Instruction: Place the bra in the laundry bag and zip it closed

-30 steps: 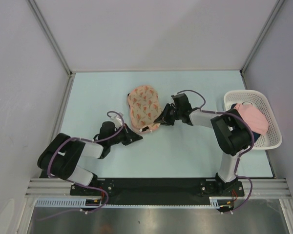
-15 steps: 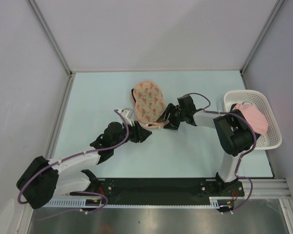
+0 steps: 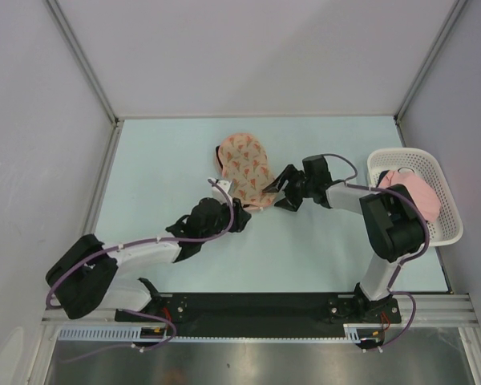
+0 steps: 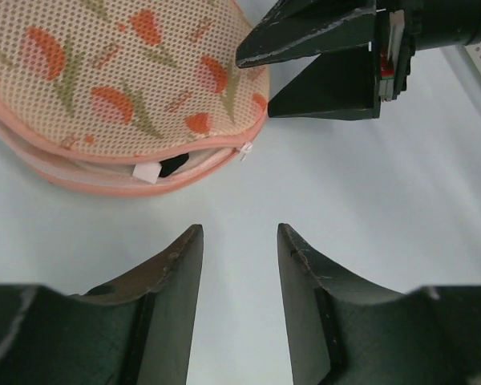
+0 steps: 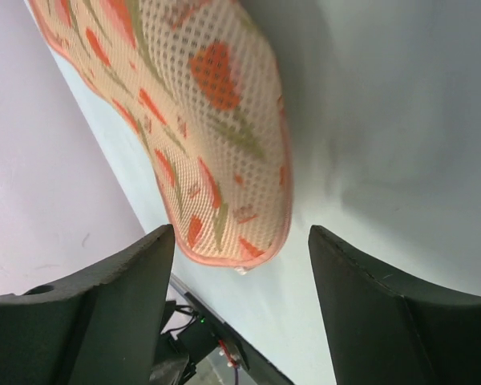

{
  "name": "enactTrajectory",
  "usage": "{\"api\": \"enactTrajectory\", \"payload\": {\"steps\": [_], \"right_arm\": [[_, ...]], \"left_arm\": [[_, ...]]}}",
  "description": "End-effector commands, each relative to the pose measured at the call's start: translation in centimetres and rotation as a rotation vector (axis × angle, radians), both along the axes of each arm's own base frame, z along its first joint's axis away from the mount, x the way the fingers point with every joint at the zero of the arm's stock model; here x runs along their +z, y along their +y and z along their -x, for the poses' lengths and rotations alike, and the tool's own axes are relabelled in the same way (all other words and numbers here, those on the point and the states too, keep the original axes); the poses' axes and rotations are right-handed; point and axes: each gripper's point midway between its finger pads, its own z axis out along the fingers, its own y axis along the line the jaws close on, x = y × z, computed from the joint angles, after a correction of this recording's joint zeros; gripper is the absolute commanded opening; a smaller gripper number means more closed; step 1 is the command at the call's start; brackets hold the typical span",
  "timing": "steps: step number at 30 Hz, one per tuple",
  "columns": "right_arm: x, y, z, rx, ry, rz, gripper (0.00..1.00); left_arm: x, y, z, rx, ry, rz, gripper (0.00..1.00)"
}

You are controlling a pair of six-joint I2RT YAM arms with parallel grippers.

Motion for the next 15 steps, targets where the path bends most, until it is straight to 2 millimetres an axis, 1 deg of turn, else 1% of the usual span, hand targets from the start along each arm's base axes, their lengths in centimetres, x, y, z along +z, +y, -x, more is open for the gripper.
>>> {"api": "enactTrajectory", "payload": {"steps": [1,2,3,4,5,6,7,8,9,10,12,13,14,15], "right_arm": [[0.9,-0.3,-1.7,0.029,-0.070,0.022,0.73],[0.6,0.0,-2.1,0.038,-0.070,0.025,0.72],[0.4,0.0,-2.3,0.042,-0.068,0.030,0.71],[0.3,0.1,-2.4,0.044,-0.068,0.033,0.70],[-0.1,0.1,-2.7,0.040,-0.070,0.037,0.67],[0.1,0.3,-3.0,0.041,-0.073,0.027,0.66],[0.2,0.7,-3.1,0.045,-0.072,0.016,0.65],[0.0,0.8,-3.1,0.049,-0.061,0.009,0.61],[0.2,1.0,-3.3,0.049,-0.062,0.007,0.58],[0.3,1.1,-3.3,0.040,-0.055,0.000,0.56],[0.8,1.2,-3.3,0.031,-0.054,-0.014,0.48],[0.9,1.3,-3.3,0.017,-0.036,-0.026,0.41],[1.2,1.3,-3.3,0.009,-0.034,-0.035,0.36],[1.8,1.4,-3.2,0.003,-0.038,-0.053,0.35]], "left_arm": [[2.9,-2.5,-1.2,-0.006,-0.114,0.012,0.47],[3.2,-2.9,-1.6,0.008,-0.133,0.007,0.47],[2.4,-3.6,-1.3,-0.001,-0.125,-0.021,0.47],[2.7,-4.3,-1.6,0.000,-0.128,-0.027,0.43],[2.3,-4.9,-1.3,-0.016,-0.123,-0.054,0.42],[1.2,-5.0,-1.6,-0.003,-0.109,-0.090,0.41],[1.3,-5.4,-1.9,0.000,-0.104,-0.101,0.40],[1.2,-5.7,-1.9,-0.011,-0.103,-0.106,0.38],[0.4,-6.0,-2.0,-0.022,-0.094,-0.123,0.38],[0.6,-6.3,-2.2,-0.018,-0.100,-0.122,0.38],[0.0,-6.3,-2.5,-0.007,-0.098,-0.149,0.38],[-0.4,-6.4,-2.7,-0.002,-0.091,-0.162,0.39],[-0.5,-6.5,-2.6,-0.001,-0.092,-0.165,0.39],[-0.6,-6.5,-2.7,0.005,-0.095,-0.169,0.39]]}}
